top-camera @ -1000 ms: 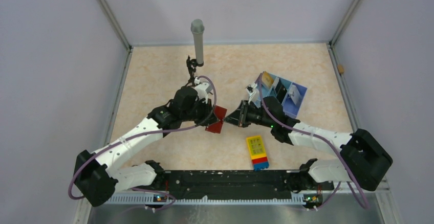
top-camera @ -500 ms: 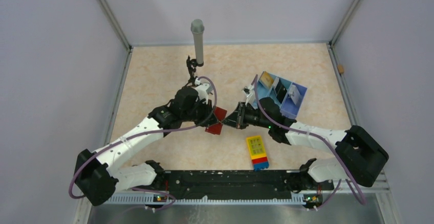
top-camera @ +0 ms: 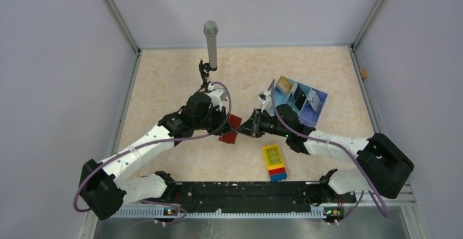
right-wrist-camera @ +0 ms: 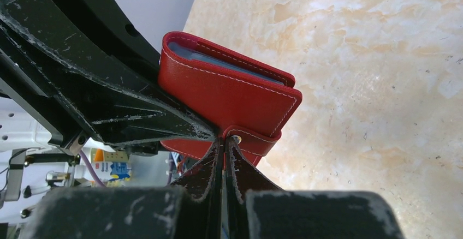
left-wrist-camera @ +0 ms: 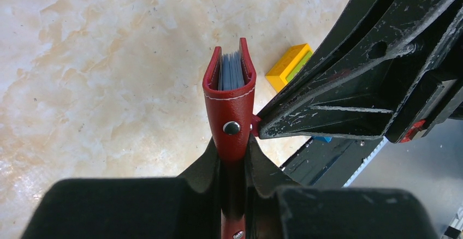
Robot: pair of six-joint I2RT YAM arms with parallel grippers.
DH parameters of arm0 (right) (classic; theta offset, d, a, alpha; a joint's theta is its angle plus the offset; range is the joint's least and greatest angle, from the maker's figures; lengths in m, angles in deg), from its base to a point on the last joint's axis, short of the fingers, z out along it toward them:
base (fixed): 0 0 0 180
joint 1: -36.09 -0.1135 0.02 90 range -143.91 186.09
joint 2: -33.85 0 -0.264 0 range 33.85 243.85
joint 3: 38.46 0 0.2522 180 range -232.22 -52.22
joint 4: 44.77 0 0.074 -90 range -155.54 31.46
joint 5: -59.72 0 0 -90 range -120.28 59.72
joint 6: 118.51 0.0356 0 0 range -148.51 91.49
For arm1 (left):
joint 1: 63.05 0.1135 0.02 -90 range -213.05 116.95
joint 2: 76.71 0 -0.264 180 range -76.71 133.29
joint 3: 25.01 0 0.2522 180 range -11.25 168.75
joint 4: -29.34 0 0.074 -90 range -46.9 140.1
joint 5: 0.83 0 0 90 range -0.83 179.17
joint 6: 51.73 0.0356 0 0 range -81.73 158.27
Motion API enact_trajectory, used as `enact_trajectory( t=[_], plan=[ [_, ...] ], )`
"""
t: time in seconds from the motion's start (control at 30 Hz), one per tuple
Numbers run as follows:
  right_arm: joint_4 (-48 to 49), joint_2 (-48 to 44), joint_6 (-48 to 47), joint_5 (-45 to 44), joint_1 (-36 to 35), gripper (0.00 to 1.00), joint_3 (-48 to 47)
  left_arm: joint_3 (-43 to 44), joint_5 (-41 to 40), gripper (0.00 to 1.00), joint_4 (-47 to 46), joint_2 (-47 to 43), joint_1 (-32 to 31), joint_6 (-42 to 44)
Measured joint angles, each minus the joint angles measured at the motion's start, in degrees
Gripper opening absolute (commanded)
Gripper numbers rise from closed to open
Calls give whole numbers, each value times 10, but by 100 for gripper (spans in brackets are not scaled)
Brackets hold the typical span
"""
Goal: Put the credit cards into the card holder
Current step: Close the card holder.
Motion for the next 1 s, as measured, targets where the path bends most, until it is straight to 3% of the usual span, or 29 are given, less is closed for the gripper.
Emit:
enact_trajectory(
  t=[1.0],
  plan=[
    [94,32,20,-2,-12,0,23,-8,13,0,0,-10,6,1]
  ],
)
